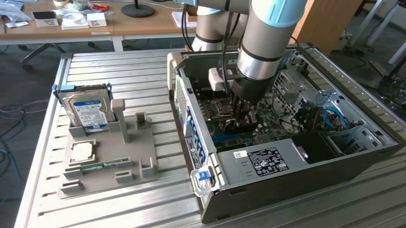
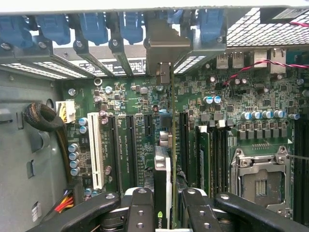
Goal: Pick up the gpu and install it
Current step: 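Insert the gpu into the slot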
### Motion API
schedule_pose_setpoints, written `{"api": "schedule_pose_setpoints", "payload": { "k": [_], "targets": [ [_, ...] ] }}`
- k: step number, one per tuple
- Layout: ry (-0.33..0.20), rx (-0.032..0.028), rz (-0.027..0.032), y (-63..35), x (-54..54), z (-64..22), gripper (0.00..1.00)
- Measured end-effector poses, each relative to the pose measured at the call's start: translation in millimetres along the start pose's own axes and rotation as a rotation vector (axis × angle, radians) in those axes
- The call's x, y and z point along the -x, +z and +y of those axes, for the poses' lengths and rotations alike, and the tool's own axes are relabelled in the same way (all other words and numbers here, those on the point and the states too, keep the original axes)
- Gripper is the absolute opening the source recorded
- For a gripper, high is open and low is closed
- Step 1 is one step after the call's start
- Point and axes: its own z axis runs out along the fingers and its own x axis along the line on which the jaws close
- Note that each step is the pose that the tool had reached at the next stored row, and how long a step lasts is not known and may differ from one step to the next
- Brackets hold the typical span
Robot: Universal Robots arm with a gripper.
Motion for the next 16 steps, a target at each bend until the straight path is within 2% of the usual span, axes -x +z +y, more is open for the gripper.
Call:
{"api": "schedule_pose_setpoints", "payload": {
  "k": [16],
  "targets": [
    [0.0,0.0001,0.0001,0.7,0.4,0.3,0.27]
  ]
}}
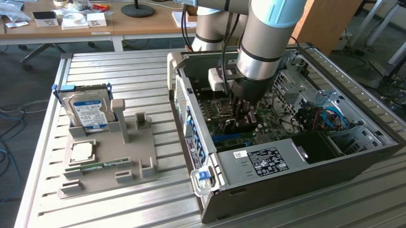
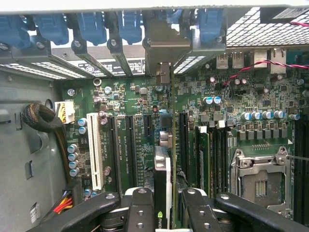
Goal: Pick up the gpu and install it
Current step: 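Insert the gpu into the slot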
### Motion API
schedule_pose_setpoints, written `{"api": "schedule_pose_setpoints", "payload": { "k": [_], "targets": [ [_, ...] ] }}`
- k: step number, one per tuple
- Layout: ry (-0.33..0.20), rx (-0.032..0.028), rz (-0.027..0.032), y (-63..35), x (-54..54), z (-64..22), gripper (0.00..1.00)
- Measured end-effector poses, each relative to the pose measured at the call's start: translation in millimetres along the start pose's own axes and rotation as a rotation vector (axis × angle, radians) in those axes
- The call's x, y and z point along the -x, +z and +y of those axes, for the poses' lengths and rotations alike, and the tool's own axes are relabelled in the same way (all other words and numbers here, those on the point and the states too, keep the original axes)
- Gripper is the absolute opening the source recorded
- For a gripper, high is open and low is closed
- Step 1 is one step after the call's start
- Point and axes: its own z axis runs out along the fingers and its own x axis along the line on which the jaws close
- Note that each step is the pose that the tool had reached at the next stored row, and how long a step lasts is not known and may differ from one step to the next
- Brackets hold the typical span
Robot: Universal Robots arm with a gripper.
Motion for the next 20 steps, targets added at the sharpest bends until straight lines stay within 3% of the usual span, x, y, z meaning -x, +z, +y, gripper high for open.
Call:
{"api": "schedule_pose_setpoints", "payload": {
  "k": [20],
  "targets": [
    [-0.005,0.0001,-0.0003,2.1,0.5,1.9,0.27]
  ]
}}
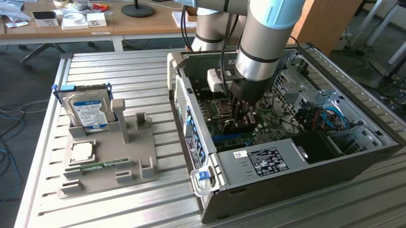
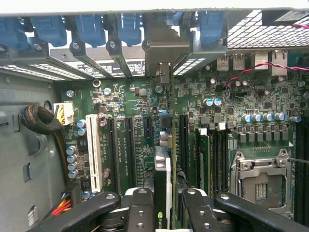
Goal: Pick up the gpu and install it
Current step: 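Insert the gpu into the slot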
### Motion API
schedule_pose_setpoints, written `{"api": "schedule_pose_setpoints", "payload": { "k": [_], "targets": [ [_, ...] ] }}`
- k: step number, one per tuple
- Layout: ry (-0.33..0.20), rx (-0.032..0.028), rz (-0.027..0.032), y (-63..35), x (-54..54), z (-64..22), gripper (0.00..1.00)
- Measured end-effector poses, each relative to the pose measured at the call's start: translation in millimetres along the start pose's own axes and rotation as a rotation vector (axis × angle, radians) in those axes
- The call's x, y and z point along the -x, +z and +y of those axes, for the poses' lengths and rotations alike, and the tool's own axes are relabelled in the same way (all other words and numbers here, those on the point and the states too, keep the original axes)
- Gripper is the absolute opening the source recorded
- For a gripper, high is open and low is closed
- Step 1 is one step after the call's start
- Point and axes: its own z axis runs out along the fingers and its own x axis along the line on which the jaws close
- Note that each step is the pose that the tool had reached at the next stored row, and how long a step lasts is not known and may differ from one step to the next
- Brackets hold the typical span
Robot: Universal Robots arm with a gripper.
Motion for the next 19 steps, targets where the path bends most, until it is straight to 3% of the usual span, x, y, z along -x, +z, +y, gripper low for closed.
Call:
{"api": "schedule_pose_setpoints", "payload": {
  "k": [19],
  "targets": [
    [0.0,0.0001,0.0001,1.0,1.0,0.1,0.27]
  ]
}}
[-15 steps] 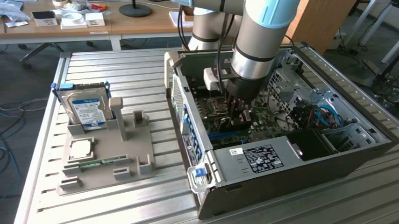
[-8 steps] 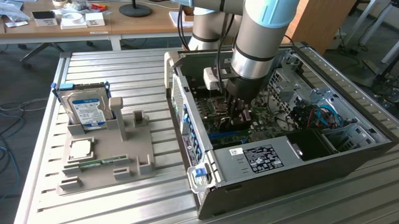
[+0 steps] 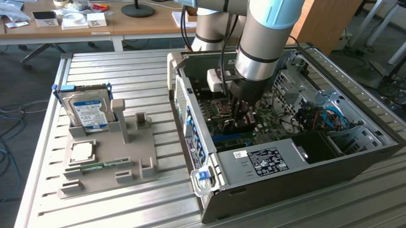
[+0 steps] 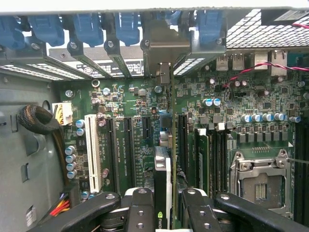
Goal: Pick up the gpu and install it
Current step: 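Insert the gpu into the slot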
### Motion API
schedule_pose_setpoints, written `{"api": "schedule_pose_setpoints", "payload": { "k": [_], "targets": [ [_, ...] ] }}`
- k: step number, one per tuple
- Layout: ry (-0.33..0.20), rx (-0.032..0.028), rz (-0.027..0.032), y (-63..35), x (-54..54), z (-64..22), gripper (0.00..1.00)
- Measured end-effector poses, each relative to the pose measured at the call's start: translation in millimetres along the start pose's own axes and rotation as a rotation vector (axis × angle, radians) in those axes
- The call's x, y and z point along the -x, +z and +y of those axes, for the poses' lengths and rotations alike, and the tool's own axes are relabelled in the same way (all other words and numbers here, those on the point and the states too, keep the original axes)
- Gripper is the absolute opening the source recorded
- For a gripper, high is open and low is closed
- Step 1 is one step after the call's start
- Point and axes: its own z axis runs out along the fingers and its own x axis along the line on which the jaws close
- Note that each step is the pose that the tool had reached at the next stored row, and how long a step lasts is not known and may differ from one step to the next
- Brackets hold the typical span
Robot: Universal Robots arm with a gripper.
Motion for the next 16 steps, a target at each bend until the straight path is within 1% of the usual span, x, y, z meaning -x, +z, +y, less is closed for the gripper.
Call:
{"api": "schedule_pose_setpoints", "payload": {
  "k": [8,16],
  "targets": [
    [-0.003,0.0,-0.0019,1.8,0.0,0.4,0.27],
    [-0.003,0.0,-0.0016,3.1,-0.2,1.0,0.27]
  ]
}}
